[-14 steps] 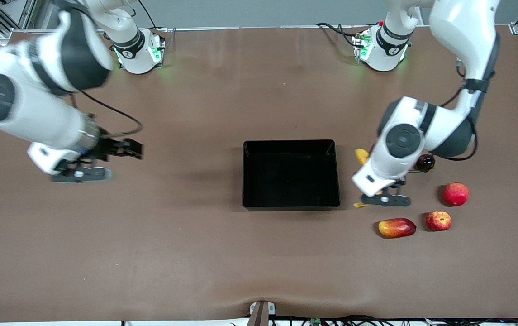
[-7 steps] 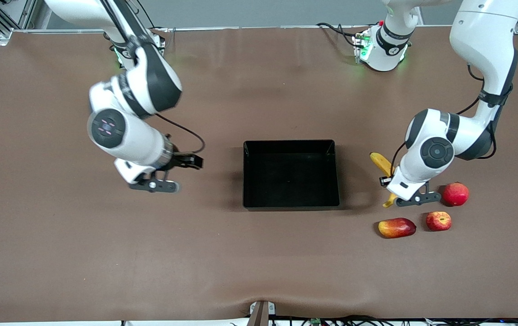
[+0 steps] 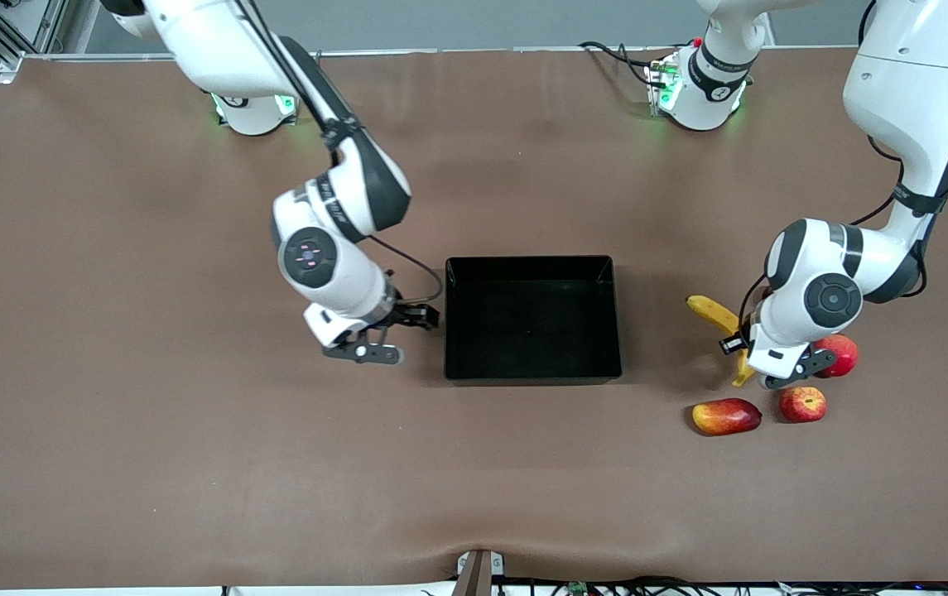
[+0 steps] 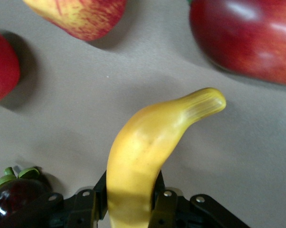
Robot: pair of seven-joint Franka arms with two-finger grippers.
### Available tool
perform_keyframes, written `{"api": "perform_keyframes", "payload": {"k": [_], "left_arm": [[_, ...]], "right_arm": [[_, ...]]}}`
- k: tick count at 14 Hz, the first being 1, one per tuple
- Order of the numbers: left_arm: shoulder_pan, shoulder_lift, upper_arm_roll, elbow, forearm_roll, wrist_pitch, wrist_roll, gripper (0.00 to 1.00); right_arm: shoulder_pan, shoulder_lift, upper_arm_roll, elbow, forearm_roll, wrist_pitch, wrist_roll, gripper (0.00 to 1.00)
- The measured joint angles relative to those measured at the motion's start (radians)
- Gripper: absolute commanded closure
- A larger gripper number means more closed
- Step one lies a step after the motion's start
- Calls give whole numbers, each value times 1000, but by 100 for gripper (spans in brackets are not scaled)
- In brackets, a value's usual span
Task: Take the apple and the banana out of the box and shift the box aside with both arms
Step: 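Carry the banana to the fruits while the right gripper grasps the tray rim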
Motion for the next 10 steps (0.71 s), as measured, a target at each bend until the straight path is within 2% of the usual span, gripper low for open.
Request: {"api": "perform_keyframes", "payload": {"k": [1,2,4,6,7,10], "left_arm": [[0,5,-1,1,0,0,-45,100],[-1,8,-2,1,0,0,-78,100],[-2,14,-2,2,2,1,-100,98],[1,17,0,4,26,1,-105,98],[1,17,3,5,40,0,-106,98],[5,17,20,6,78,0,-107,94]], "right_arm": [[21,19,0,0,4,33,15,0],[38,35,0,0,5,53,22,9],[64,59,0,1,5,75,31,53],[74,72,0,2,5,89,32,93],[75,76,-1,2,5,90,31,100],[75,78,-3,3,5,91,31,100]]}}
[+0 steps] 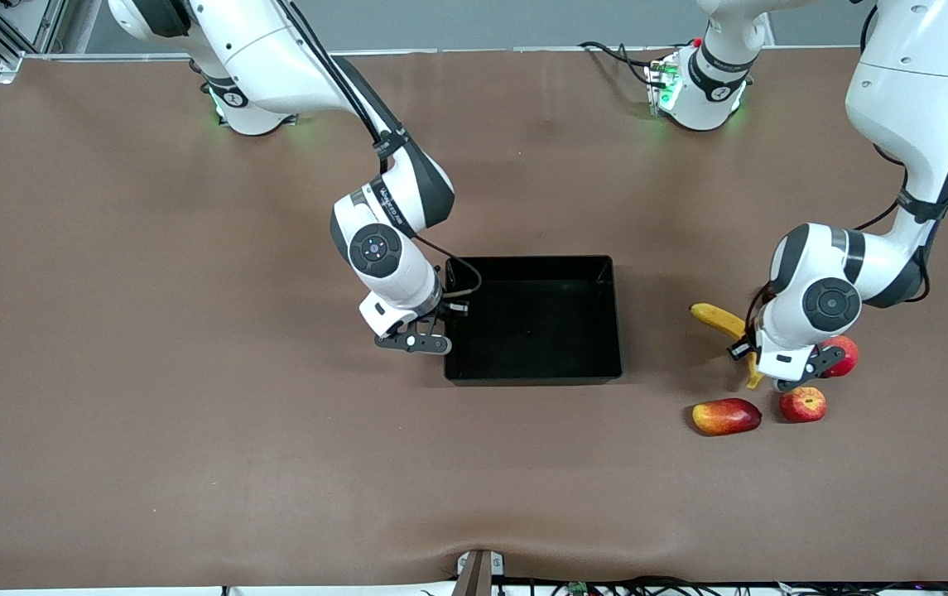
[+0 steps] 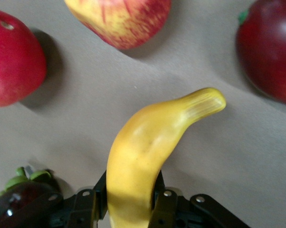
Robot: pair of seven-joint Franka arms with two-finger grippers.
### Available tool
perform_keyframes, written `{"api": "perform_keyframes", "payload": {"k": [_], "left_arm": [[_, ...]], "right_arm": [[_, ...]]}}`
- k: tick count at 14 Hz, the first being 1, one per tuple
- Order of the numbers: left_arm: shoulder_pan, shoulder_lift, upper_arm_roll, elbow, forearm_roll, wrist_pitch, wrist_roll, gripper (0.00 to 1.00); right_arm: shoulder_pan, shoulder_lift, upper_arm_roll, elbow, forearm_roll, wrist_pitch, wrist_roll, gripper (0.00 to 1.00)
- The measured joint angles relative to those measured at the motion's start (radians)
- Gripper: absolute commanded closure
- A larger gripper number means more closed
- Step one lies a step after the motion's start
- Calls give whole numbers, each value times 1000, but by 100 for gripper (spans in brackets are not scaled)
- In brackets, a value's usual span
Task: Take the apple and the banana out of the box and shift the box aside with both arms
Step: 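Carry the banana to the fruits while the right gripper grasps the tray rim, then release the banana with the left gripper while the right gripper drags the tray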
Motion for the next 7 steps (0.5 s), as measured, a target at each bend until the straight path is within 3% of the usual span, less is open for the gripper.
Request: {"api": "perform_keyframes", "payload": {"k": [1,2,3,4,5,7], "left_arm": [[5,0,3,1,4,0,0,91],[14,0,3,2,12,0,0,81],[22,0,4,2,26,0,0,49],[31,0,4,3,42,0,0,11],[39,0,4,5,56,0,0,0],[48,0,4,22,63,0,0,0]], "right_arm": [[0,0,0,1,0,0,0,100],[1,0,0,2,0,0,-5,100],[1,0,0,2,0,0,-6,100],[1,0,-2,2,0,2,-1,100],[0,0,-4,2,0,2,-2,100],[0,0,-4,3,0,2,-2,100]]}}
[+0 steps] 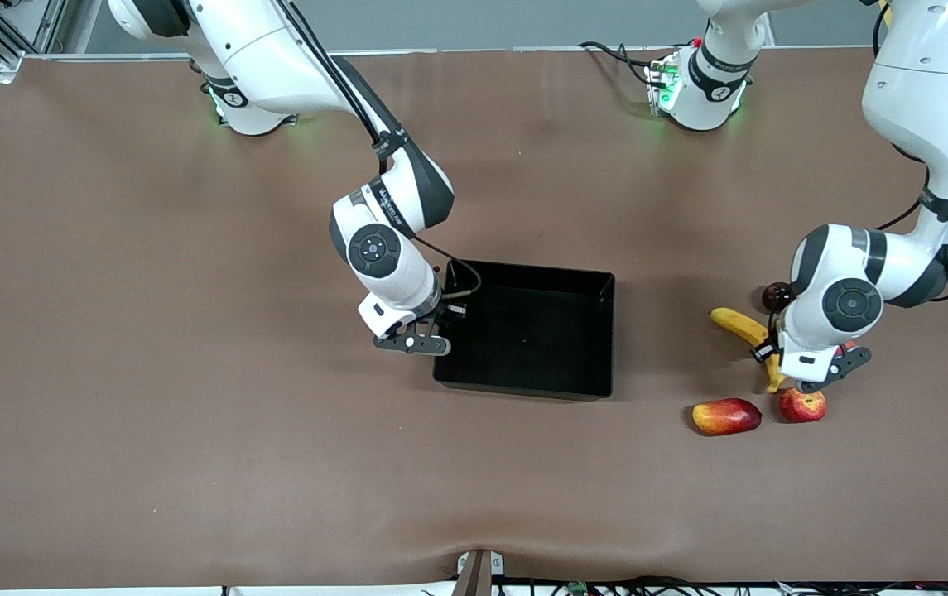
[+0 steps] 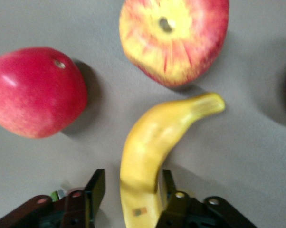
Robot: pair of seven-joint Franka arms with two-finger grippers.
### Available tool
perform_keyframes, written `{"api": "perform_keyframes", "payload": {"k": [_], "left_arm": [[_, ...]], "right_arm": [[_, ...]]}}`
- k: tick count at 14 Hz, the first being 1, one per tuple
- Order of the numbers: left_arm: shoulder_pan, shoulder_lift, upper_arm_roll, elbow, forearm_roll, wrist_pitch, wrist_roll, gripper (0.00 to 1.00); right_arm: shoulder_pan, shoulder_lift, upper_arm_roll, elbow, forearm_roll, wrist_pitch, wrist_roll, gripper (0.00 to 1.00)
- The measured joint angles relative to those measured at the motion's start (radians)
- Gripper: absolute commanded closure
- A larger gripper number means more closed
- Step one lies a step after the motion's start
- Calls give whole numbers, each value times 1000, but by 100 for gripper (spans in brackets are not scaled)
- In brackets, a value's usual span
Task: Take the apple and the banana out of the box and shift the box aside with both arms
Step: 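Release the banana with the left gripper while the right gripper drags the tray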
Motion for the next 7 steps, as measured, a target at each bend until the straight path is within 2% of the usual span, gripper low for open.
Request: {"api": "perform_keyframes", "payload": {"k": [4,7], "left_arm": [[-2,-2,-9,52,0,-13,-5,0],[-4,-13,-38,116,0,-116,-6,0]], "right_arm": [[-20,0,-4,13,7,-17,-1,100],[-71,-6,-4,49,71,-92,-41,100]]}}
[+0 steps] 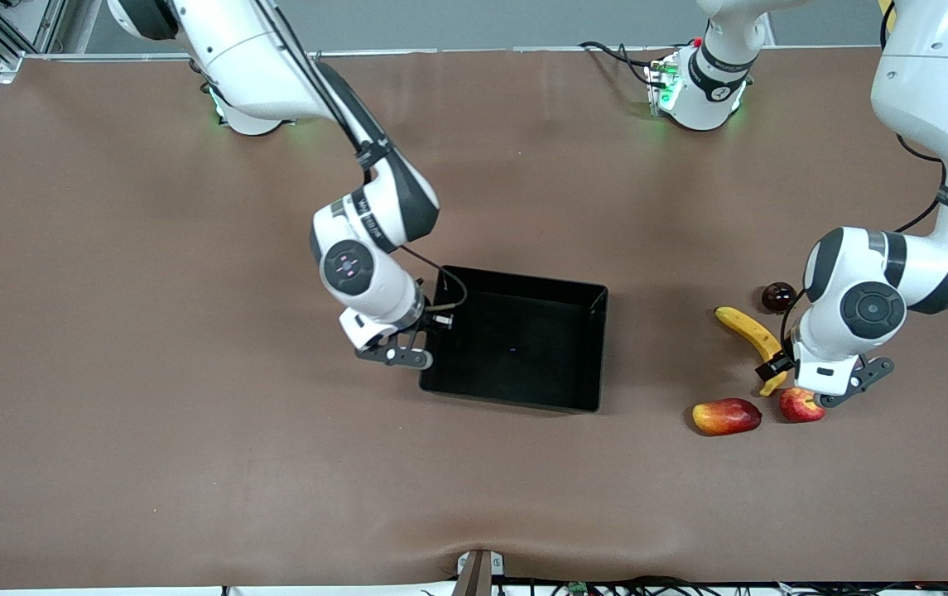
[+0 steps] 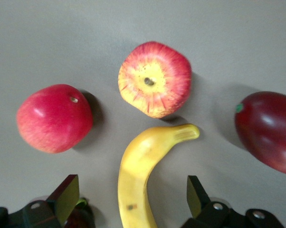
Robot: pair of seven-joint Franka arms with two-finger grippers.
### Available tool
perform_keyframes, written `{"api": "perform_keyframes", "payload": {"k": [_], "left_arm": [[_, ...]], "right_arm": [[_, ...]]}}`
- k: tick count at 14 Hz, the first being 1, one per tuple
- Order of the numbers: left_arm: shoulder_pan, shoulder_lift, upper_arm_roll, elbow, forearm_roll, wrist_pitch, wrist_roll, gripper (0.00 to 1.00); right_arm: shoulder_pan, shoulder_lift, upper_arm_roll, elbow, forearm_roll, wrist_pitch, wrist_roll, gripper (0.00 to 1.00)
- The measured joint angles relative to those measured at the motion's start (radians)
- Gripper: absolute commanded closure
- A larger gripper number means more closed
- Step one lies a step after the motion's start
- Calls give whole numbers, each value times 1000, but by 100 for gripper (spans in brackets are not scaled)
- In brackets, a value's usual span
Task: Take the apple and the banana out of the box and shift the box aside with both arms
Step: 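Release the banana with the left gripper while the right gripper drags the tray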
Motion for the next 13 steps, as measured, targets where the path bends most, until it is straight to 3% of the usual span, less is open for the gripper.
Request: {"api": "perform_keyframes", "payload": {"k": [4,8,13], "left_arm": [[-2,-23,-71,116,-19,-176,-1,0],[-2,-28,-130,207,-44,-270,42,0],[-1,-55,-167,273,-86,-305,144,0]], "right_arm": [[-111,-61,-5,29,7,-170,-100,100],[-256,-133,-14,22,0,-261,-196,100],[-439,-161,-21,-19,-102,-308,-399,100]]}}
